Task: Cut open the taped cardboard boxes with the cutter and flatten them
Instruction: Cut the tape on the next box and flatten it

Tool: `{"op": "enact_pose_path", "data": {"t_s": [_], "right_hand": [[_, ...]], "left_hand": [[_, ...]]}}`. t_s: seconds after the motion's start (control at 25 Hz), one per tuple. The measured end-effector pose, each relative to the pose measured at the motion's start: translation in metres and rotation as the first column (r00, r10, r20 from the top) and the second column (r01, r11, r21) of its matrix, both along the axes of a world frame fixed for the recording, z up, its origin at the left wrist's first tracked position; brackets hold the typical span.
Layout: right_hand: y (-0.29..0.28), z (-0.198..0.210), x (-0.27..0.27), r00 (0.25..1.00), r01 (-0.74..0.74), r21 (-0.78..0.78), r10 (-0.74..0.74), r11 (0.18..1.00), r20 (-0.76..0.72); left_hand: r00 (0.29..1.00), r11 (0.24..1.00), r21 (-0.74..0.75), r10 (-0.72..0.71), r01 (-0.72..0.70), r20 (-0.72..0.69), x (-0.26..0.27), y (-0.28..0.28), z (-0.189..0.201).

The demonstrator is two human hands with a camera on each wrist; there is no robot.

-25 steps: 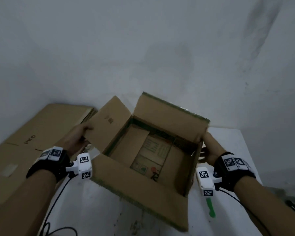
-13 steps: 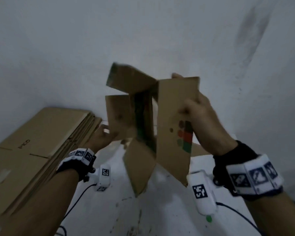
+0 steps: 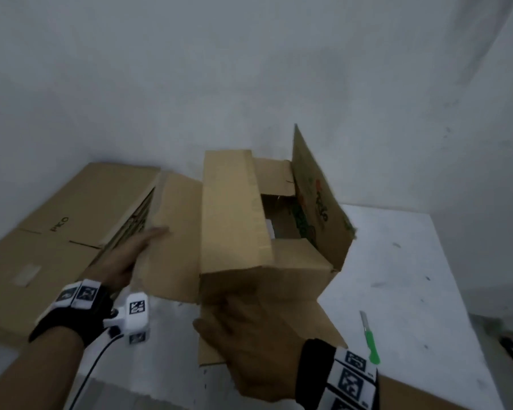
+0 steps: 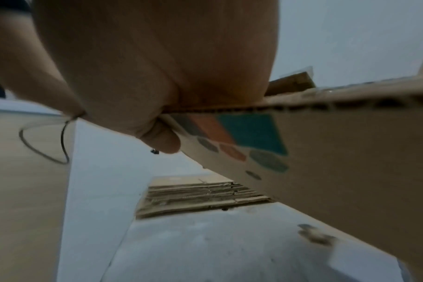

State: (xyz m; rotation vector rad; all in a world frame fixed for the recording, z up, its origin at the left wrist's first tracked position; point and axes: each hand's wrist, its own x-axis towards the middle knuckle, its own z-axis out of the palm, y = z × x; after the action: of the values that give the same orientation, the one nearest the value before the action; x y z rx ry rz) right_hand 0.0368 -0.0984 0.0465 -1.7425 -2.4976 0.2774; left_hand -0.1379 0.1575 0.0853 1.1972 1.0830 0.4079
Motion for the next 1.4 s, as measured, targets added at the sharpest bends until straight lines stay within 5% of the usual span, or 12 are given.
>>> {"op": "enact_pose_path", "data": {"t_s": [0.08,0.16,0.28,0.44,0.56,0.64,0.72,0.88,1.04,1.2,1.32,1.4], "right_hand": [[-0.005,-0.019,-0.002,0.986,-0.066,0.085,0.051,0.994,0.16],[-0.014,-0.042,-0.004,0.967,-0.119,-0.001,0.116,0.993,0.229],[-0.027,-0.066,-0.003,0.951,-0.106,-0.132,0.139,0.986,0.275],[-0.039,-0.065,0.013,0.965,-0.088,-0.233,0.141,0.968,0.221],[-0.031,-0.027,0.022,0.941,-0.171,-0.096,0.134,0.981,-0.31],[-0.014,-0.001,0.026,0.846,0.178,0.101,-0.1,0.979,-0.524],[0.002,0.018,0.035,0.817,0.478,0.337,-0.269,0.811,-0.51],[0.022,0.033,0.057,0.801,0.598,0.523,-0.437,0.607,-0.41],[0.035,0.04,0.093,0.585,0.811,0.284,-0.701,0.511,-0.408],[0.048,0.048,0.118,0.593,0.769,-0.1,-0.763,0.631,-0.257],[0.047,0.054,0.121,0.61,0.737,-0.14,-0.74,0.661,-0.283],[0.041,0.064,0.122,0.53,0.768,-0.112,-0.723,0.631,-0.442]], "left_hand": [[0.95,0.984,0.028,-0.161,0.174,-0.269,-0.019,-0.007,-0.009],[0.833,0.96,-0.037,-0.26,0.279,-0.488,-0.04,-0.013,-0.024],[0.744,0.956,0.054,-0.188,0.288,-0.642,-0.031,-0.022,-0.041],[0.931,0.82,0.507,-0.082,0.266,-0.355,0.013,-0.042,-0.039],[0.993,0.744,0.664,0.01,0.073,-0.12,0.042,-0.044,-0.035],[0.946,0.647,0.723,0.01,0.241,-0.324,0.066,-0.053,-0.027],[0.861,0.596,0.694,0.008,0.404,-0.508,0.09,-0.06,-0.018],[0.878,0.701,0.64,0.041,0.315,-0.477,0.121,-0.056,-0.015],[0.82,0.73,0.588,0.066,0.349,-0.569,0.138,-0.049,-0.011],[0.833,0.715,0.609,0.067,0.344,-0.549,0.149,-0.043,-0.006],[0.862,0.643,0.674,0.042,0.364,-0.506,0.153,-0.036,-0.004],[0.871,0.598,0.691,-0.025,0.406,-0.49,0.156,-0.034,0.0]]}}
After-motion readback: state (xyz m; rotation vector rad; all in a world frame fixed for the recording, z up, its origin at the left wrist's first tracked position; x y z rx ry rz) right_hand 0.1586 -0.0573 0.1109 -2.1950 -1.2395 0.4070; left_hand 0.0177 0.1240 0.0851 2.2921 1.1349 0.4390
